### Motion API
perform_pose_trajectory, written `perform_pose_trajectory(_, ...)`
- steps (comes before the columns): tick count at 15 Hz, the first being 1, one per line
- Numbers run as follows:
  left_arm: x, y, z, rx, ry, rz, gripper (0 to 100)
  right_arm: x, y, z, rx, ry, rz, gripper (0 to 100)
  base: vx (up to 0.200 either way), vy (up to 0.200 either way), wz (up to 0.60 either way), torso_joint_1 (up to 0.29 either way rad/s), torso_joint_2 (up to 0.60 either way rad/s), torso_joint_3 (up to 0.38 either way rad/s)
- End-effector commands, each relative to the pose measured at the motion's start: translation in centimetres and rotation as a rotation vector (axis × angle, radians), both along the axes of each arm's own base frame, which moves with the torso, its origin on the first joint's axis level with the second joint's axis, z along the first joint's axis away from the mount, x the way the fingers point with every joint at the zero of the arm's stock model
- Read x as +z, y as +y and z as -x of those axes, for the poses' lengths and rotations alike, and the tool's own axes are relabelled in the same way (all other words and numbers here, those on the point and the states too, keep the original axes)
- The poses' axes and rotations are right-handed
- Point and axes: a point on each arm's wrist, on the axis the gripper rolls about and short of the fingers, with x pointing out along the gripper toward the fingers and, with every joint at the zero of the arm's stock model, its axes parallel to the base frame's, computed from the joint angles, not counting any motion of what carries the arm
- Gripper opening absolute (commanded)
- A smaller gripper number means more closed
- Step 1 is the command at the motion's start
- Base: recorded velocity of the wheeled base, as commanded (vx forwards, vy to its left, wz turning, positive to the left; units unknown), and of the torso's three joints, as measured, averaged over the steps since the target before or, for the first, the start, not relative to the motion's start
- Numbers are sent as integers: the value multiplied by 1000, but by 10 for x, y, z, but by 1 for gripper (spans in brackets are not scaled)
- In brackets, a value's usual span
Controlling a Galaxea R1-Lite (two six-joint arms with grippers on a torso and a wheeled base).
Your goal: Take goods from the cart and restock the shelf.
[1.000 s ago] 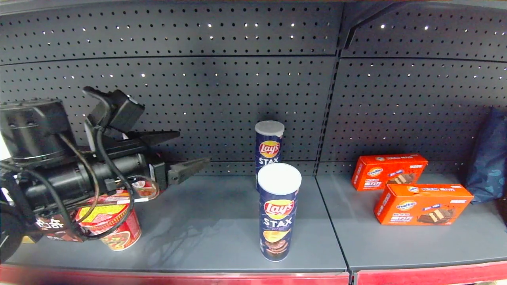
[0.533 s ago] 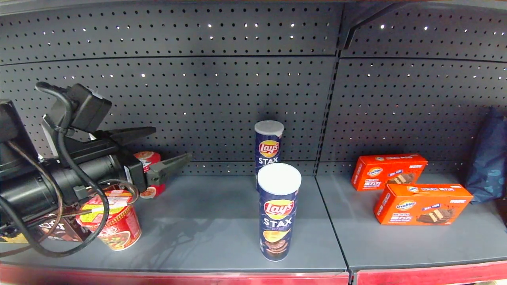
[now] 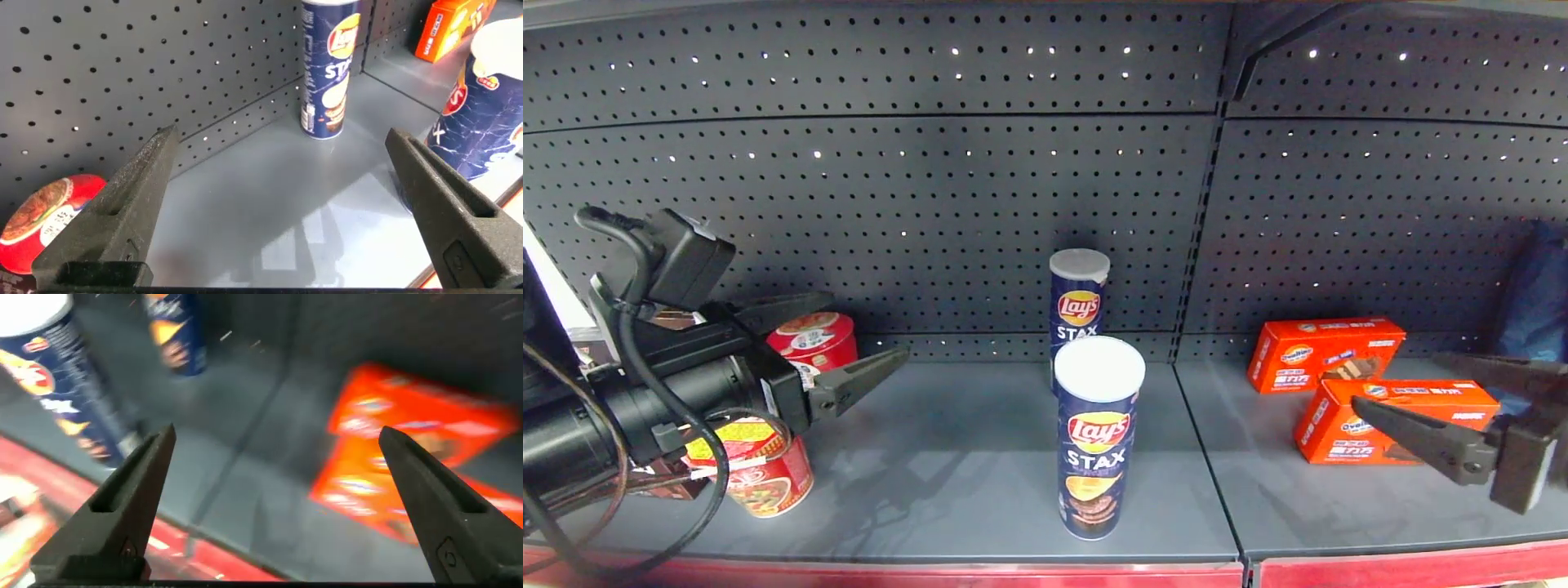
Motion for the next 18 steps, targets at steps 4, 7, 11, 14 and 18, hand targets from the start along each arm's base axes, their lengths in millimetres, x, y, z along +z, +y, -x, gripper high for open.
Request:
perform_pose_trajectory(4,-1,-2,-3,-11,3,-3,100,-35,48,-28,104,191,66,100,0,0,0,0,0,0)
perform_pose_trajectory(7,-3,-2,-6,-6,17,-5,100,-55,69,-39,142,271,131,100,0,0,0,0,0,0)
perform_pose_trajectory(11,-2,-4,-16,-8,15,-6,100,-70,85,-55,146,324,171,100,0,0,0,0,0,0)
perform_pose_trajectory(14,2,-6,-24,-8,7,-2,100,-81,95,-65,146,361,198,100,0,0,0,0,0,0)
perform_pose_trajectory(18,0,-8,-31,-8,-1,-1,100,-92,105,-78,146,391,219,100,0,0,0,0,0,0)
